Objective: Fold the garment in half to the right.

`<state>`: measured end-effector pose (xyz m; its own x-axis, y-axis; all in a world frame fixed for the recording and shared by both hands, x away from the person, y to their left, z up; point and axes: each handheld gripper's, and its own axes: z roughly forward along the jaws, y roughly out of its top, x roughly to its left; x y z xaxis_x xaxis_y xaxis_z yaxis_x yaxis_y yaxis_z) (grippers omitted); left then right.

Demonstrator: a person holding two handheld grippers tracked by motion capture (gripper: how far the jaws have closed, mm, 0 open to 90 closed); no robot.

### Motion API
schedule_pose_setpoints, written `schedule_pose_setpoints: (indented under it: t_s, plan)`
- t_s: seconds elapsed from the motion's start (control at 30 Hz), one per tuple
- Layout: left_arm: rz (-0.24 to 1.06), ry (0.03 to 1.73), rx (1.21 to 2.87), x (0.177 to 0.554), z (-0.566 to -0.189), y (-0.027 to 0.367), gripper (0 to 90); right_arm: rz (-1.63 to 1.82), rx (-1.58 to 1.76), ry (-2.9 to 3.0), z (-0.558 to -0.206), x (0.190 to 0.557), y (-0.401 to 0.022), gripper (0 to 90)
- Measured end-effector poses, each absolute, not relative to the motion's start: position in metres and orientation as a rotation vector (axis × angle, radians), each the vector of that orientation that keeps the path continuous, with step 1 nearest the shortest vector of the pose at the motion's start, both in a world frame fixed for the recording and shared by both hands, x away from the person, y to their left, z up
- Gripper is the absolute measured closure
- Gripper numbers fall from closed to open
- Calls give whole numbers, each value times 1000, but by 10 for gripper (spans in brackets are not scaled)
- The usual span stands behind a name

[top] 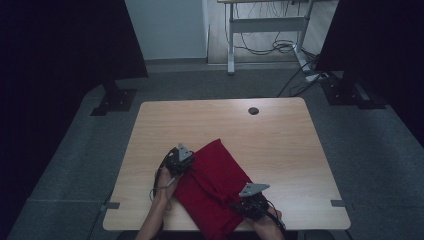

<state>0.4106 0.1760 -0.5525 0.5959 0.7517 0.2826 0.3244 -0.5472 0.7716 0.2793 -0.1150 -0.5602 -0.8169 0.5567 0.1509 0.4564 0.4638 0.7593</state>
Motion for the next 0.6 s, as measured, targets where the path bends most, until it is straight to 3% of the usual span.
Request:
schedule_pose_setpoints:
  t_s: [0.03,0.23,0.27,0.3,0.33,0.37,0.4,0.43,0.57,0.6]
  plan:
    - [796,880,2126,391,-553,195,794,1285,899,2585,-560,279,-115,813]
    - [788,899,2113,387,-546,208,824,1427,795,2638,-555,267,-97,830]
    - [798,918,2016,382,-519,219,824,1427,795,2638,-555,267,-97,830]
    - [798,918,2016,382,-519,219,831,1427,795,2638,-555,267,-97,830]
    - [798,918,2016,382,-519,219,831,1565,736,2583,-529,263,-95,830]
    - [846,893,1926,375,-476,223,831,1565,736,2583,-529,263,-95,831]
    - [846,893,1926,375,-476,223,831,1565,736,2583,-529,263,-95,831]
    - [872,866,1875,373,-446,219,831,1677,670,2510,-494,258,-96,831]
    - [903,827,1843,374,-424,210,831,1688,614,2443,-457,253,-107,831]
    - [887,763,1822,394,-418,182,830,1690,674,2402,-458,257,-124,830]
